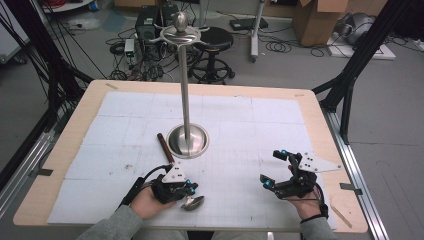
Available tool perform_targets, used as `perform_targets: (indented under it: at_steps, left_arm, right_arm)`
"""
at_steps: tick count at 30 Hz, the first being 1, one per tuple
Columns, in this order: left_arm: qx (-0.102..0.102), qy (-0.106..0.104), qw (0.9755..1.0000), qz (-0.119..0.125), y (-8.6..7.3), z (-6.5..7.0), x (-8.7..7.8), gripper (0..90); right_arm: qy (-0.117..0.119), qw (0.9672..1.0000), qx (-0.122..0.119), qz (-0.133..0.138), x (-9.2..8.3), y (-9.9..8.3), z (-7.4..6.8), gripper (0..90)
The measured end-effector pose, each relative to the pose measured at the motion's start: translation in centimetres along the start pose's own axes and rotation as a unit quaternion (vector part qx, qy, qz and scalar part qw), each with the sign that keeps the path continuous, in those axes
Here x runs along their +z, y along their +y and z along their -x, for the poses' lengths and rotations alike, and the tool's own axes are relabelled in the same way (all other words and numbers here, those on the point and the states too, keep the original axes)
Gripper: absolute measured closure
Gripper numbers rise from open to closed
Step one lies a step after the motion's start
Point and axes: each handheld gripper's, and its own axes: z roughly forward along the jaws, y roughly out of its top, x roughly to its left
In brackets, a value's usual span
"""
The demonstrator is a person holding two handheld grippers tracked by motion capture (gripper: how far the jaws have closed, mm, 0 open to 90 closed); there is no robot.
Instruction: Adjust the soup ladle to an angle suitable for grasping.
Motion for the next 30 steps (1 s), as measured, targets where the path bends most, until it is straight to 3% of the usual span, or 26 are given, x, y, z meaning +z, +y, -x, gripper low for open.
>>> perform_targets:
  at_steps: [10,17,23,30]
  left_arm:
    - [-0.011,-0.014,0.9998,-0.012,-0.3,-0.4,-0.7,89.8]
    - [0.002,-0.02,0.9996,-0.02,-1.3,-0.7,-2.2,89.8]
    - [-0.017,-0.025,0.9992,-0.026,-2.2,-1.6,-3.7,89.9]
    - [-0.02,-0.026,0.999,-0.031,-2.5,-1.8,-4.2,89.8]
  right_arm:
    - [0.002,1.0,-0.002,-0.001,-0.1,0.0,0.0,0.6]
    - [-0.001,1.0,-0.003,-0.002,-0.2,0.0,0.0,0.6]
    - [-0.001,1.0,0.0,-0.003,-0.2,0.0,0.0,0.6]
    - [-0.001,1.0,0.001,-0.003,-0.3,0.0,-0.1,0.6]
